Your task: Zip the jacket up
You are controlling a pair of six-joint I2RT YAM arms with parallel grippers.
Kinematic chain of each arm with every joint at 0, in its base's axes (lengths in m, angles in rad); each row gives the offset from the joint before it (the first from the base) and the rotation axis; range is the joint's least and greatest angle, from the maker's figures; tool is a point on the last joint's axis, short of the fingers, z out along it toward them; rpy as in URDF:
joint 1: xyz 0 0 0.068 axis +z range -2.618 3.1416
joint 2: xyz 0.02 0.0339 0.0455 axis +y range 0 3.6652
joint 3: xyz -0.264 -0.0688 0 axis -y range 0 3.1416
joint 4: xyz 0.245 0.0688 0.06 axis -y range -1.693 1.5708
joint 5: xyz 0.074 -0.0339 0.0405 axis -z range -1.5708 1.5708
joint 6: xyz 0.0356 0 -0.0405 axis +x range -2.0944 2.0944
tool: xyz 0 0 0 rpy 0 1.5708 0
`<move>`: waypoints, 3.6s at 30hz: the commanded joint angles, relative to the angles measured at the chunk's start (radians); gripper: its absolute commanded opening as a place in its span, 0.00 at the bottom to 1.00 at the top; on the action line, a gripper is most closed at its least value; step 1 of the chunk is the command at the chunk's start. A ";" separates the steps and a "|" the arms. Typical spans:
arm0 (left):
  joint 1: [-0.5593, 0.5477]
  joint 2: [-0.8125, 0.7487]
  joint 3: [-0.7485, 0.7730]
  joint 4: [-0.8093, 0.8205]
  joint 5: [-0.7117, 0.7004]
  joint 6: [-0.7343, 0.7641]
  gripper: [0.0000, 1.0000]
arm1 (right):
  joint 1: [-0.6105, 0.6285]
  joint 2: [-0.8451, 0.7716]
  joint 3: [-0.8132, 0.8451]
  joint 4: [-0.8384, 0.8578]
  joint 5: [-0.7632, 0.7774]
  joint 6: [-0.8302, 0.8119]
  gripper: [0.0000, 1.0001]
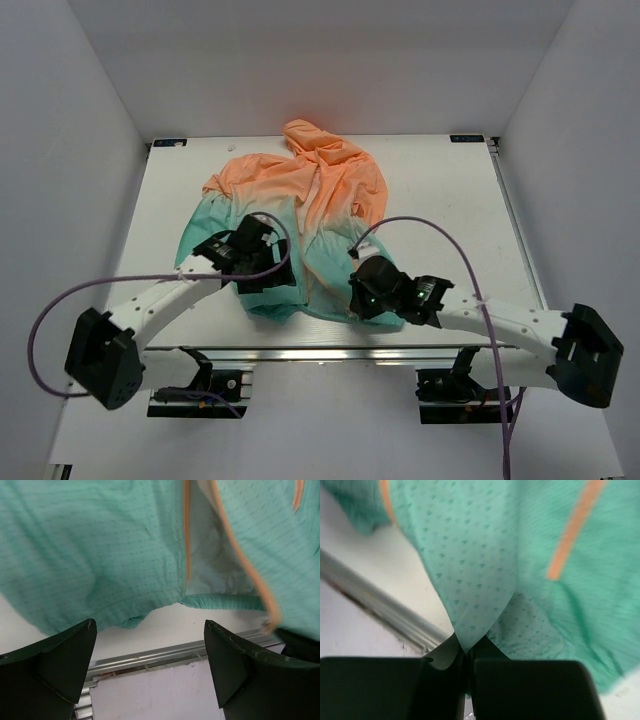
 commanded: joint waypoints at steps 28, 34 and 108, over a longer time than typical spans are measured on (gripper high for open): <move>-0.229 0.501 0.198 -0.038 -0.208 -0.194 0.71 | -0.083 -0.178 -0.167 0.054 0.128 0.200 0.00; -0.229 0.510 0.208 -0.058 -0.220 -0.204 0.57 | -0.083 -0.180 -0.179 0.054 0.130 0.204 0.00; -0.229 0.509 0.256 -0.049 -0.133 -0.069 0.50 | -0.094 -0.046 -0.144 0.021 0.154 0.189 0.00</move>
